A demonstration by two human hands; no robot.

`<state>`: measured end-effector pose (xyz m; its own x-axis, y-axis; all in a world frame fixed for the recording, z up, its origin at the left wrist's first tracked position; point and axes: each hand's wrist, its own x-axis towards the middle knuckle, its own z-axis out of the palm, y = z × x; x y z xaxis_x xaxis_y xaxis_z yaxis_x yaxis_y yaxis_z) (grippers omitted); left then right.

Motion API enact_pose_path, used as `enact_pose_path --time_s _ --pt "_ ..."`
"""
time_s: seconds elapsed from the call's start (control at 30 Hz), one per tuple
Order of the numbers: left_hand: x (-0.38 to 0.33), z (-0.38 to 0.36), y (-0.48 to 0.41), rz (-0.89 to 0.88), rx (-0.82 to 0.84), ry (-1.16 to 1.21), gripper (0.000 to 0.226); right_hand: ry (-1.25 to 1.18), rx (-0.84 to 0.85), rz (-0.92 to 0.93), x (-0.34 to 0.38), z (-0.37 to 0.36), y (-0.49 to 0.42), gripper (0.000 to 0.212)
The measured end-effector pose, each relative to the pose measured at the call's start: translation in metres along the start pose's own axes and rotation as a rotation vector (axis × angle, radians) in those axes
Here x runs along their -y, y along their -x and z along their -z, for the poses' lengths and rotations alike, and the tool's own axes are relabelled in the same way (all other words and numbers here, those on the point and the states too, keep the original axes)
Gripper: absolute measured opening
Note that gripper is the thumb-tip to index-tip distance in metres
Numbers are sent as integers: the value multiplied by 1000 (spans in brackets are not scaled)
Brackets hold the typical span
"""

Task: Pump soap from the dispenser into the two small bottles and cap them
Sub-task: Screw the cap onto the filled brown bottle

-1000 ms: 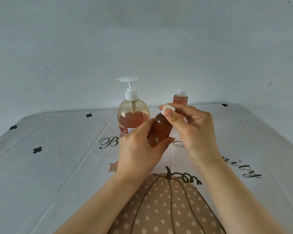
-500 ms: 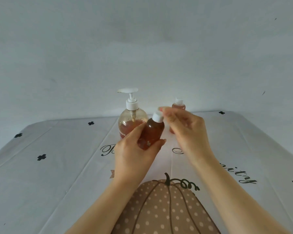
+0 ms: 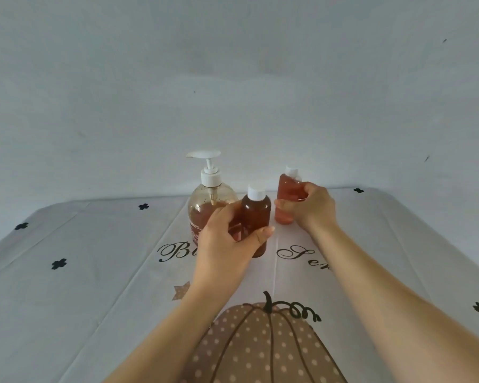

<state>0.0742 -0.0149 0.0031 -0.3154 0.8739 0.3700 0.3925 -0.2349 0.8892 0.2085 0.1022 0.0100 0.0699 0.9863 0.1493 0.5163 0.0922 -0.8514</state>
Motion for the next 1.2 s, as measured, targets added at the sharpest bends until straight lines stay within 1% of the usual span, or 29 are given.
enact_pose_path --time_s 0.1,0.23,0.3,0.4,0.57,0.7,0.8,0.87,0.93,0.97,1.0,1.07,1.1,1.13,1.2 --pt "-10 -18 -12 7 12 43 32 -32 -34 -9 -2 13 -10 42" --pt "-13 -55 -47 70 -31 76 37 -32 -67 5 -2 30 -27 35" --pt "-10 -66 -66 104 -46 63 38 -13 -61 -1 -2 27 -32 34" --pt "-6 -79 -87 153 -25 33 38 -31 -54 3 -6 19 -41 35" --pt "1 -89 -103 163 21 8 41 -68 -16 21 -7 6 -51 37" --pt "6 -91 -109 192 9 -8 43 -102 25 31 -12 5 -56 35" --pt "6 -89 -107 200 33 -4 48 -96 57 30 -13 6 -57 42" --pt "3 -88 -104 201 48 -1 56 -80 64 12 -13 8 -56 51" --pt "-2 -86 -95 197 35 -20 64 -49 9 -18 -11 15 -52 62" --pt "-5 -84 -88 181 18 -24 65 -56 -52 -23 -9 20 -47 63" --pt "-7 -82 -81 149 -1 -33 63 -84 -126 -18 -6 24 -42 59" --pt "-14 -75 -63 43 -53 -71 56 -149 -261 18 3 31 -30 44" --pt "-17 -70 -55 -25 -89 -80 51 -175 -300 44 8 32 -23 38" --pt "-19 -65 -49 -91 -132 -80 45 -202 -314 70 13 33 -16 33" --pt "-24 -52 -39 -192 -213 -76 28 -256 -285 117 22 28 -4 24"
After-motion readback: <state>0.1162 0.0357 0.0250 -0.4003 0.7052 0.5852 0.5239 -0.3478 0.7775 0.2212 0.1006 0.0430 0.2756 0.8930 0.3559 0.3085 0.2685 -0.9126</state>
